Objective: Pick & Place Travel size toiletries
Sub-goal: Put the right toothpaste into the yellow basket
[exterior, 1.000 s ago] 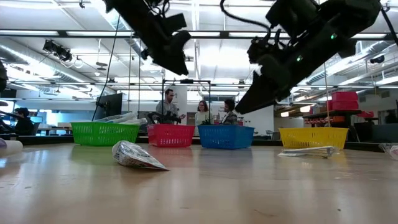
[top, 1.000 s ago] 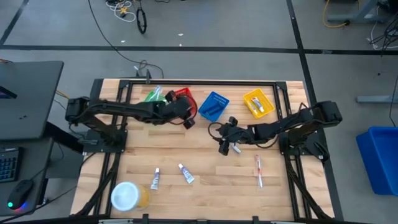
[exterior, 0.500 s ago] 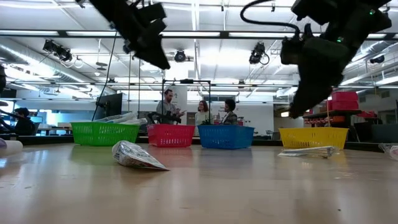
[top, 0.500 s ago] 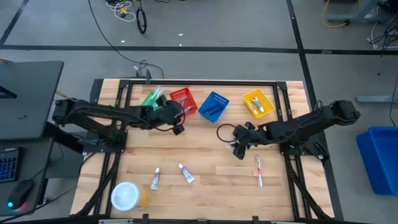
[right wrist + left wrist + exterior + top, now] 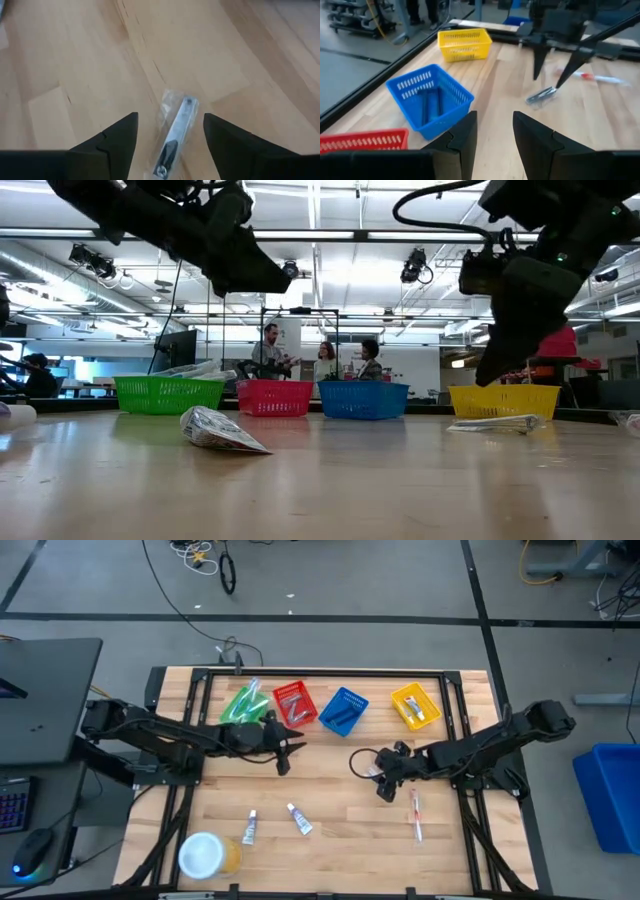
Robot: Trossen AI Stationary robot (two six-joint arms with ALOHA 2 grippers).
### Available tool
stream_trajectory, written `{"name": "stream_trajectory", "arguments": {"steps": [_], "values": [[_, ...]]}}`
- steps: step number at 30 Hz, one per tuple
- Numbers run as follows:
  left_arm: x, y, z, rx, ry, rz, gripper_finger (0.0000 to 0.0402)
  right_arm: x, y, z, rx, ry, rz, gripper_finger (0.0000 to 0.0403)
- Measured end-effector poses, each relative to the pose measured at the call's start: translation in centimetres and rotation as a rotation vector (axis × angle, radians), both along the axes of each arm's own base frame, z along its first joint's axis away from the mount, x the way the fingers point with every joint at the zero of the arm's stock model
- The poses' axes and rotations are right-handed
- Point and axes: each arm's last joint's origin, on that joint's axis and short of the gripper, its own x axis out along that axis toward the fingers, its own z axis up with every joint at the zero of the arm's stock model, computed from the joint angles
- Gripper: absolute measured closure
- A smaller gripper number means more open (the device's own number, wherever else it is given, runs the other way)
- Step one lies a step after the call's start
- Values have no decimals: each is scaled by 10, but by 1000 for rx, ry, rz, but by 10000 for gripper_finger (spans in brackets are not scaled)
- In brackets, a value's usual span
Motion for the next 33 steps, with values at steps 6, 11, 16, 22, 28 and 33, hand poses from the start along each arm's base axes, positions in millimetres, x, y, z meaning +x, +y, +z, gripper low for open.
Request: {"name": "stream_trajectory", "arguments": {"steps": [6,11,16,22,28,33], "values": [[0,-1,-2,-9,21,-20,269,0,0,9,-49,-4,74,171],[0,-1,-1,-7,12,-20,269,15,-5,38,-211,-95,89,182],[0,-1,-2,-17,14,-17,269,30,-8,69,-281,-175,114,182],[-1,-1,-3,-24,34,-38,269,34,-5,74,-218,-208,160,171],[0,-11,-4,-84,37,-251,269,33,-4,64,-149,-236,124,170],[-1,-29,-4,-130,47,-393,269,32,-5,53,-140,-291,115,180]]}}
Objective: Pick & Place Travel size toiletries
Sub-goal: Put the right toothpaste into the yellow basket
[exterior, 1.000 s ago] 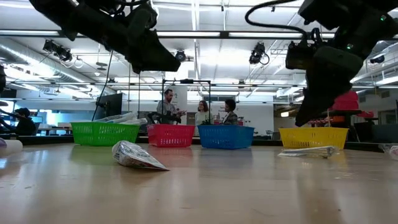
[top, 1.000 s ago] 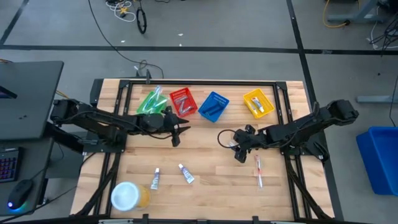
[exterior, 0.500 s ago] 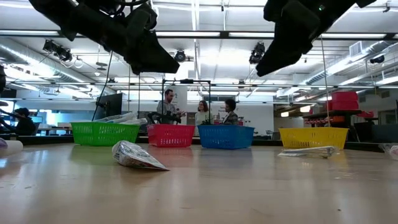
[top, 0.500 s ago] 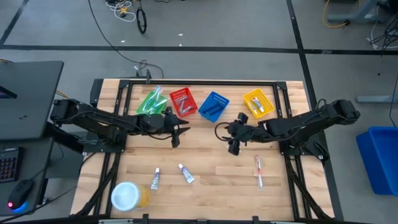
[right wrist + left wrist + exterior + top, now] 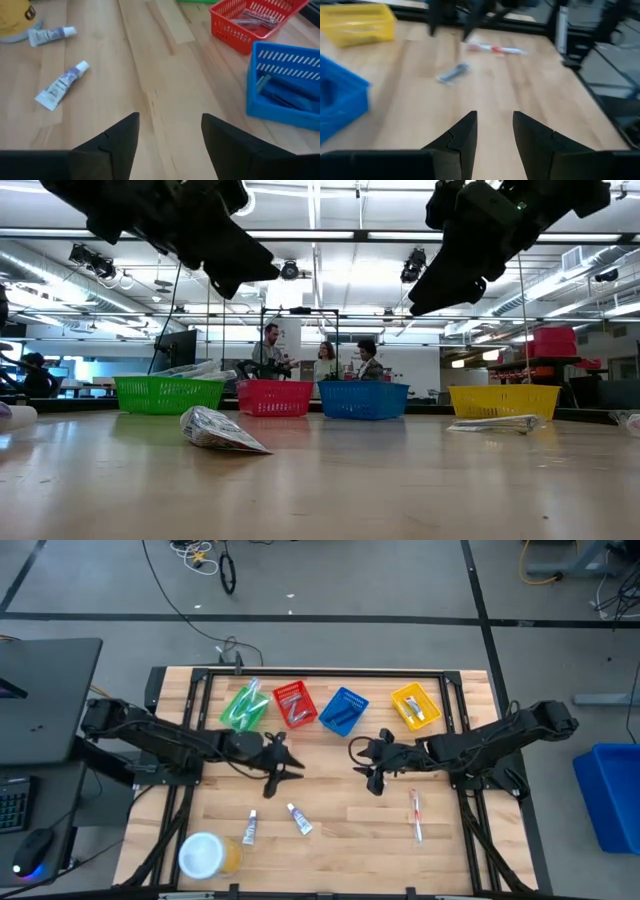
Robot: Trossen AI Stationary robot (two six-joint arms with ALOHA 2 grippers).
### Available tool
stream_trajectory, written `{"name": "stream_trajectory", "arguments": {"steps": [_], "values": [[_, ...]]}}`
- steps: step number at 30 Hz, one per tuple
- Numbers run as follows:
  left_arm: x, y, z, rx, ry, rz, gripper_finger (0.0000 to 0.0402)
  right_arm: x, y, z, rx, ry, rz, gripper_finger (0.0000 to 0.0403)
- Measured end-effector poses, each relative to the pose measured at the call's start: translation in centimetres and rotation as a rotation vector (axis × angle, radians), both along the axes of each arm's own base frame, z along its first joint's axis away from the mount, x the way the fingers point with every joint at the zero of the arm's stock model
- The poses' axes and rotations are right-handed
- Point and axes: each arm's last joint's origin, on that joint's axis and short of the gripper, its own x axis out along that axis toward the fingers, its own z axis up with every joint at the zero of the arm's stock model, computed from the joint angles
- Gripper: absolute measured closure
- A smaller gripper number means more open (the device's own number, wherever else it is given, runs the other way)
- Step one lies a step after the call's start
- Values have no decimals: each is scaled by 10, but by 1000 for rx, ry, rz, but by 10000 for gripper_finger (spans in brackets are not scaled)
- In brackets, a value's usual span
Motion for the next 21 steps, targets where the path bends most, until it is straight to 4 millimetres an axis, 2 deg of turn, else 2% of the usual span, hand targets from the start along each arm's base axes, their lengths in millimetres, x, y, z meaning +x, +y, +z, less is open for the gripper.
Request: {"name": "stream_trajectory", "arguments": {"steps": [4,9,12,15,21], "values": [[-2,-14,-1,2,6,-106,269,0,0,-5,11,-56,0,187],[-4,-24,-2,-41,30,-114,248,0,0,-7,12,-59,0,190],[-1,-30,-15,-27,87,-123,227,0,0,-6,12,-60,0,186],[10,-36,-30,0,143,-138,210,1,0,-5,15,-75,0,181],[28,-50,-64,54,270,-273,199,2,0,-4,20,-97,0,176]]}}
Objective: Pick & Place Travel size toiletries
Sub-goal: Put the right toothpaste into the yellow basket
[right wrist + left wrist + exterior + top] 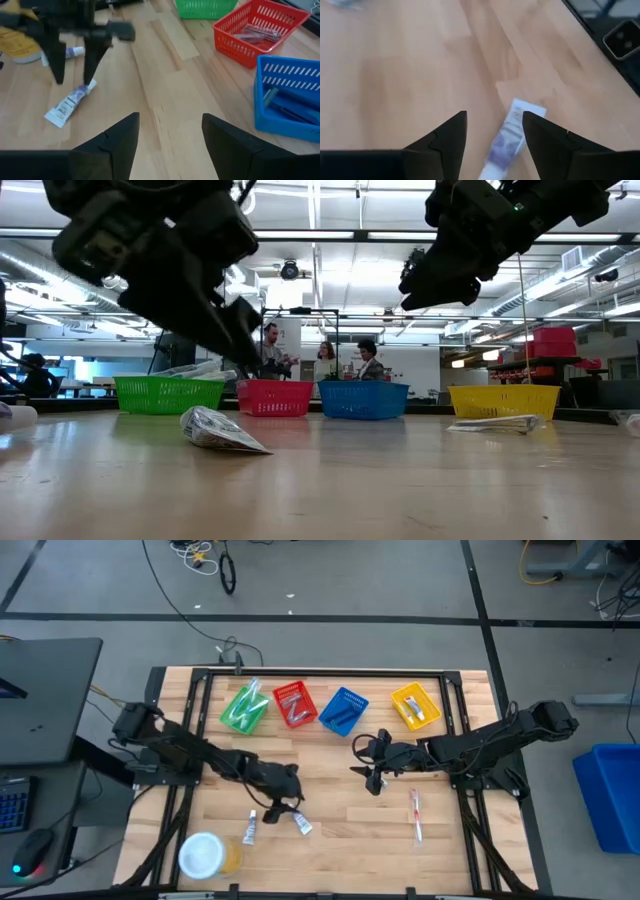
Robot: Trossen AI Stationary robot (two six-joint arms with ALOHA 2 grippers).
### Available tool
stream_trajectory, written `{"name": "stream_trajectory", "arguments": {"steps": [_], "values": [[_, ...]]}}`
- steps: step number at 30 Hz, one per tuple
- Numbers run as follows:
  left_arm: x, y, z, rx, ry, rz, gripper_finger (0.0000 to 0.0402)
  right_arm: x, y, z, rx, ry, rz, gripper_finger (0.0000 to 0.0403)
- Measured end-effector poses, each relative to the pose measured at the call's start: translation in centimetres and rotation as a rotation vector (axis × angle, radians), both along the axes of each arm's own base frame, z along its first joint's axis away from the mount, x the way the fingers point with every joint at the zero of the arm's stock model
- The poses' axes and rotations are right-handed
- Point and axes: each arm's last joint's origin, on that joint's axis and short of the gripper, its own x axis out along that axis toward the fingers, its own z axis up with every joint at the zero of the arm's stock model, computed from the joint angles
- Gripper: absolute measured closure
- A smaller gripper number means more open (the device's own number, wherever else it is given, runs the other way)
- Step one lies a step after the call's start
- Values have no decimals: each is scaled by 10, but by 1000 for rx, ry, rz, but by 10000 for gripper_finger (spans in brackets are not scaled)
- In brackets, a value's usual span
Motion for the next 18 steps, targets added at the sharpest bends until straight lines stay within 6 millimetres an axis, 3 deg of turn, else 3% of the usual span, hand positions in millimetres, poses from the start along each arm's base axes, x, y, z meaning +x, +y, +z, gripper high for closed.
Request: {"name": "stream_trajectory", "arguments": {"steps": [11,18], "values": [[0,-12,-34,70,170,-54,205,0,0,-1,7,4,6,195],[1,-12,-37,118,160,-86,218,0,0,-1,6,6,6,191]]}}
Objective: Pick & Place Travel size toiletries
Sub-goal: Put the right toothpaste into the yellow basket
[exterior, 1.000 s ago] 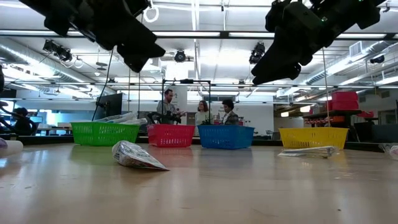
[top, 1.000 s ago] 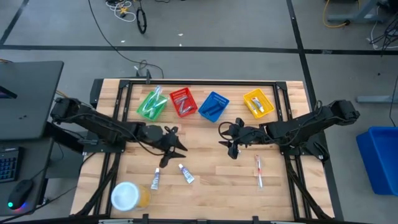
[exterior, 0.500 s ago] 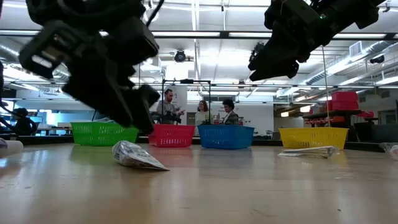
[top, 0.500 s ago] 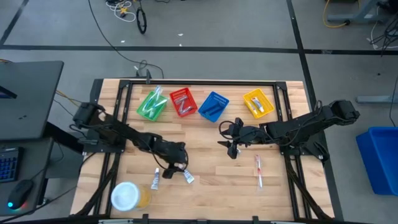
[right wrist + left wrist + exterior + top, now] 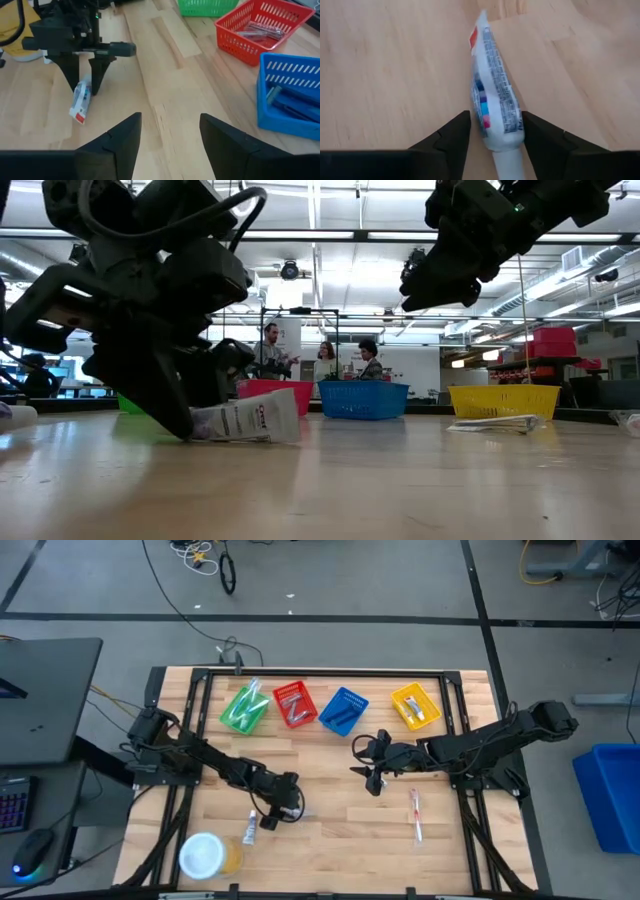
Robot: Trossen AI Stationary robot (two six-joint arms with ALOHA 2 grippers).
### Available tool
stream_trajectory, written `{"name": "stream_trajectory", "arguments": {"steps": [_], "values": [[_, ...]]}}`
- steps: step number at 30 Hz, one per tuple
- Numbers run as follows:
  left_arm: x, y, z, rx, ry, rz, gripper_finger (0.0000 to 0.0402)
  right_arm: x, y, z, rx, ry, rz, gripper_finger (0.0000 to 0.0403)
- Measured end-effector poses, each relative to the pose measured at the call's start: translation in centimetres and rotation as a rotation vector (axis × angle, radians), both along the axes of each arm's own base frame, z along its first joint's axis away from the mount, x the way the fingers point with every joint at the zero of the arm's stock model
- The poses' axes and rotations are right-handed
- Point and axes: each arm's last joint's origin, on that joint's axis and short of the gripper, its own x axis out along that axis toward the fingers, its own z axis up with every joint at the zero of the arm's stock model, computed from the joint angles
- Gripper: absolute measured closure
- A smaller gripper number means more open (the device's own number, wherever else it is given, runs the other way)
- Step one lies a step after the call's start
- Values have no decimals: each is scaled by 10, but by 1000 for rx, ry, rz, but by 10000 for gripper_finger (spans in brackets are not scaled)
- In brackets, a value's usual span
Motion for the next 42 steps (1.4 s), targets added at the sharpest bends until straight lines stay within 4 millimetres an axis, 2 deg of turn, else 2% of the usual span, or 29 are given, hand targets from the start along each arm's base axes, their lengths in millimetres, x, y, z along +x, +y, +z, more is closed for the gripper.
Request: {"name": "stream_trajectory", "arguments": {"steps": [9,12,19,25,28,34,42], "values": [[2,4,0,21,-12,32,303,1,0,-3,-3,13,0,174],[7,7,2,33,-35,76,318,4,1,-7,-5,24,-1,171],[30,26,22,135,-147,241,312,19,6,-30,10,57,63,158],[52,49,44,104,-230,378,322,35,10,-53,-36,54,136,148],[57,56,50,112,-254,378,318,39,8,-62,-65,59,103,143],[61,59,56,148,-281,352,316,44,5,-62,-151,19,29,143],[61,60,55,149,-270,362,315,49,8,-55,-149,-66,119,207]]}}
